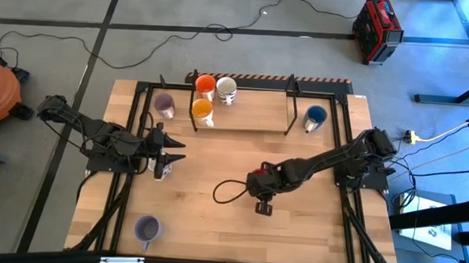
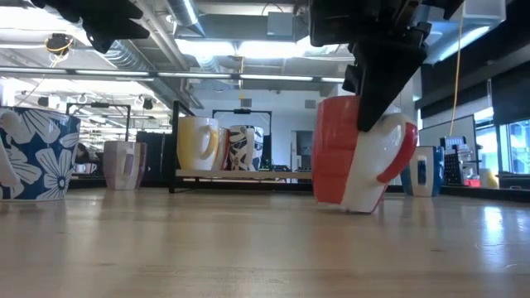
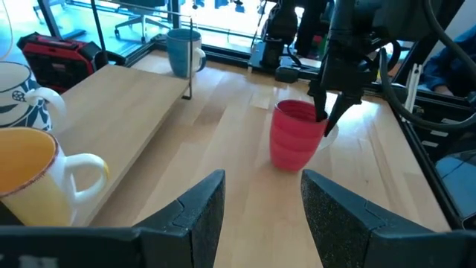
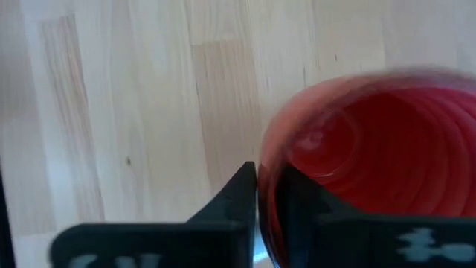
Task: Place coffee mugs
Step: Put the red mug on the shelf aligned with the white mug
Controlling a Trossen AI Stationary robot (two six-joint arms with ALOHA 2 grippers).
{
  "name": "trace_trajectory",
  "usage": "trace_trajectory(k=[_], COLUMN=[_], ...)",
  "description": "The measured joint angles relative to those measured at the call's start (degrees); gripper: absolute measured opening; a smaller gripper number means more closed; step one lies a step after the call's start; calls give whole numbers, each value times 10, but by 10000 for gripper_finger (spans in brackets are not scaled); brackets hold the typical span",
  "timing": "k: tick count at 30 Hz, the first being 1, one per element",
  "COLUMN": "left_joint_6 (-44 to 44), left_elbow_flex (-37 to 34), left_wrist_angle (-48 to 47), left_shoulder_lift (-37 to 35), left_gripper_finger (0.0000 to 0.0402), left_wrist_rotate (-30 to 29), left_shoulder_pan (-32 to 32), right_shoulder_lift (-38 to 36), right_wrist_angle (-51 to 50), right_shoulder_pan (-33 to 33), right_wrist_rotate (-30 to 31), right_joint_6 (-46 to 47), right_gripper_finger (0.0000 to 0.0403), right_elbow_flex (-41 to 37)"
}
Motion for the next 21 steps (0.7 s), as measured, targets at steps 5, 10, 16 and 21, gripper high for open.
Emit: trace_trajectory(k=[5, 10, 16, 21], left_joint_6=[9, 9, 9, 9], left_elbow_flex=[0, 0, 0, 0], left_wrist_angle=[1, 1, 1, 1], left_shoulder_lift=[0, 0, 0, 0], left_gripper_finger=[172, 172, 172, 172], left_wrist_rotate=[0, -1, -1, -1], left_shoulder_pan=[0, 0, 0, 0], right_shoulder_lift=[0, -4, -44, -96], right_wrist_angle=[2, 12, 6, 4], right_shoulder_pan=[0, 0, 1, 31], right_wrist_rotate=[0, -4, -16, 14], right_joint_6=[5, 16, 98, 178], right_gripper_finger=[84, 122, 137, 138], right_elbow_flex=[0, 0, 0, 0])
